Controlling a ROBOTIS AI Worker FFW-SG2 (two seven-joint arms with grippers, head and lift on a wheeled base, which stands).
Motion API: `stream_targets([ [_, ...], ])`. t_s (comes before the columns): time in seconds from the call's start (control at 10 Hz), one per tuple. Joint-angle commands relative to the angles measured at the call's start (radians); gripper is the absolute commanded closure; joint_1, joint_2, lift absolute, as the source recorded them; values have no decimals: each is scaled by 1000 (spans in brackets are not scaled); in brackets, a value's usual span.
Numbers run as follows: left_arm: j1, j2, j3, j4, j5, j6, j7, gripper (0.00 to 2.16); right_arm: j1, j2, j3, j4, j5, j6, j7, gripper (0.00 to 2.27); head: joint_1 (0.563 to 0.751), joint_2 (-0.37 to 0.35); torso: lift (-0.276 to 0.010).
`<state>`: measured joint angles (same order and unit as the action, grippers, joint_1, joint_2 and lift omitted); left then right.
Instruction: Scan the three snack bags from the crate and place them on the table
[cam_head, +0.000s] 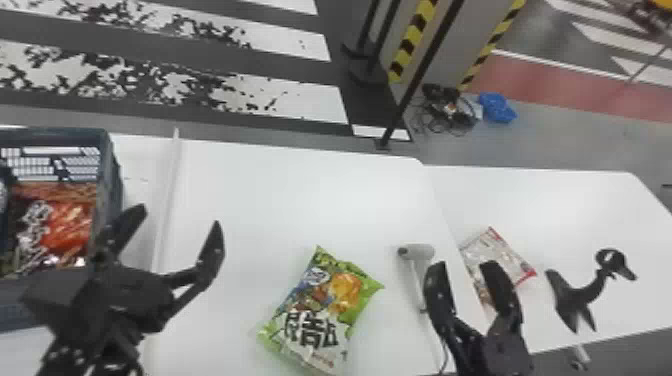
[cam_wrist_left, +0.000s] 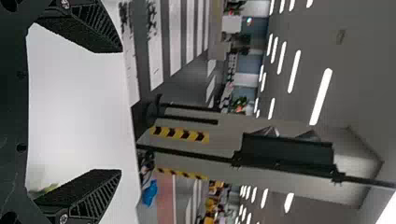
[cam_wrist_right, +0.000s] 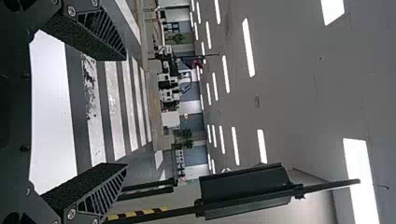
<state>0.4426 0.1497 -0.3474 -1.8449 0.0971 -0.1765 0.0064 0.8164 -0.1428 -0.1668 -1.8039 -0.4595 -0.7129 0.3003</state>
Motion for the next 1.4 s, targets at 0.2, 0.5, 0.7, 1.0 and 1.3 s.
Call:
stream_targets([
  [0.2, 137, -2, 231, -37, 124, -122, -19, 66, -53, -12, 35, 44, 61, 157, 33, 120, 695, -315, -37],
  [0.5, 232, -10, 314, -34, 171, -297, -39, 70, -46, -12, 69, 54, 206, 169, 76, 120, 695, -116, -37],
  [0.7, 268, -16, 361, -45, 208, -309, -71, 76, -22, -20, 119, 28, 364, 228, 74, 120, 695, -20, -37],
  [1.0, 295, -18, 390, -86, 227, -269, -92, 73, -14, -32, 204, 29, 634, 221, -10, 120, 695, 179, -37],
  [1.3, 301, -18, 393, -134, 228, -177, -94, 80, -11, -103, 371, 26, 941, 412, -276, 120, 695, 264, -37],
])
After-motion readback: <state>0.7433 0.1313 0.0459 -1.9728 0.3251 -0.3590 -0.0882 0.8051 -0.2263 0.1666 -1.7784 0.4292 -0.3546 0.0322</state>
